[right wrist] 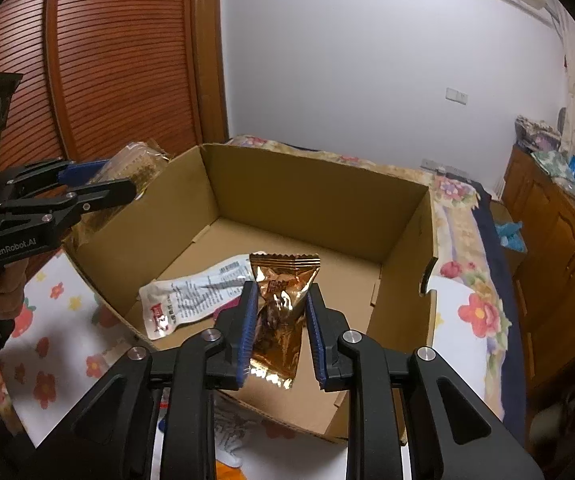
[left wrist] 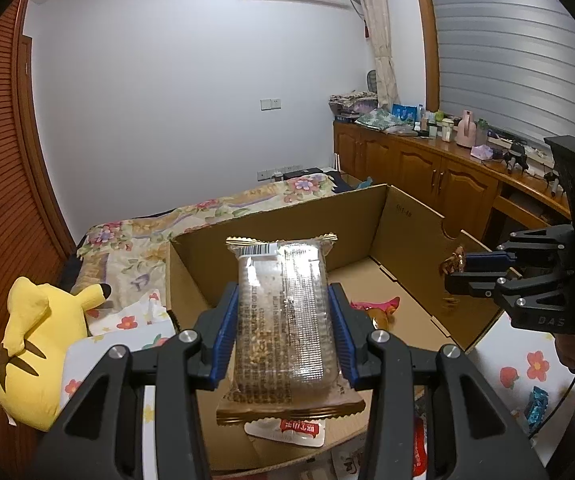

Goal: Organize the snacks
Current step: 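Carry the gold candy and cake bar into the box and release both, then move the right tool to the blue candy and close on it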

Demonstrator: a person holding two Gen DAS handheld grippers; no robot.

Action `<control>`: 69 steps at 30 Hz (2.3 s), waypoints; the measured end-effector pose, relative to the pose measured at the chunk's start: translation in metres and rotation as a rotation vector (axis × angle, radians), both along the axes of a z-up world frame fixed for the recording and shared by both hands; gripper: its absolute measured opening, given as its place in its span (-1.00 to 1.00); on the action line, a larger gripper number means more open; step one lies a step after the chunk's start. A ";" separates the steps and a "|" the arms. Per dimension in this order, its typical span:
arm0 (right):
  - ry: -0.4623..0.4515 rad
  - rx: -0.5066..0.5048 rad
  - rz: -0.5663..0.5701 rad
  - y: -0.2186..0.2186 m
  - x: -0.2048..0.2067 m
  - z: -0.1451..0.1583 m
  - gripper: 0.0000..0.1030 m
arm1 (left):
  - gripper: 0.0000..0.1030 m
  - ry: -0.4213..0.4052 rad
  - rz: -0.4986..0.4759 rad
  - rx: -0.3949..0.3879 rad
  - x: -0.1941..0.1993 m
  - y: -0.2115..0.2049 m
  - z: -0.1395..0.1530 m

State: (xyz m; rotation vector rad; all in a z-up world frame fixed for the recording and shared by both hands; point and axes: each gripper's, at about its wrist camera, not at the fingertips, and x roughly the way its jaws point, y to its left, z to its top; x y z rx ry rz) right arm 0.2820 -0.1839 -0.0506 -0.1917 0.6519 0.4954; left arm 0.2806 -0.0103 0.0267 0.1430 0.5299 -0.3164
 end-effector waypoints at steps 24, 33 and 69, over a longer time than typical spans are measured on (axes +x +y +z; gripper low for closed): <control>-0.002 0.020 -0.008 -0.008 -0.012 0.002 -0.30 | -0.10 0.046 -0.003 0.021 0.021 -0.010 -0.012; -0.005 0.019 -0.008 -0.008 -0.019 0.006 -0.28 | 0.02 0.047 -0.004 0.024 0.018 -0.011 -0.012; 0.027 0.052 -0.125 -0.060 -0.148 -0.018 0.08 | 0.17 0.110 -0.045 -0.030 -0.128 -0.004 -0.053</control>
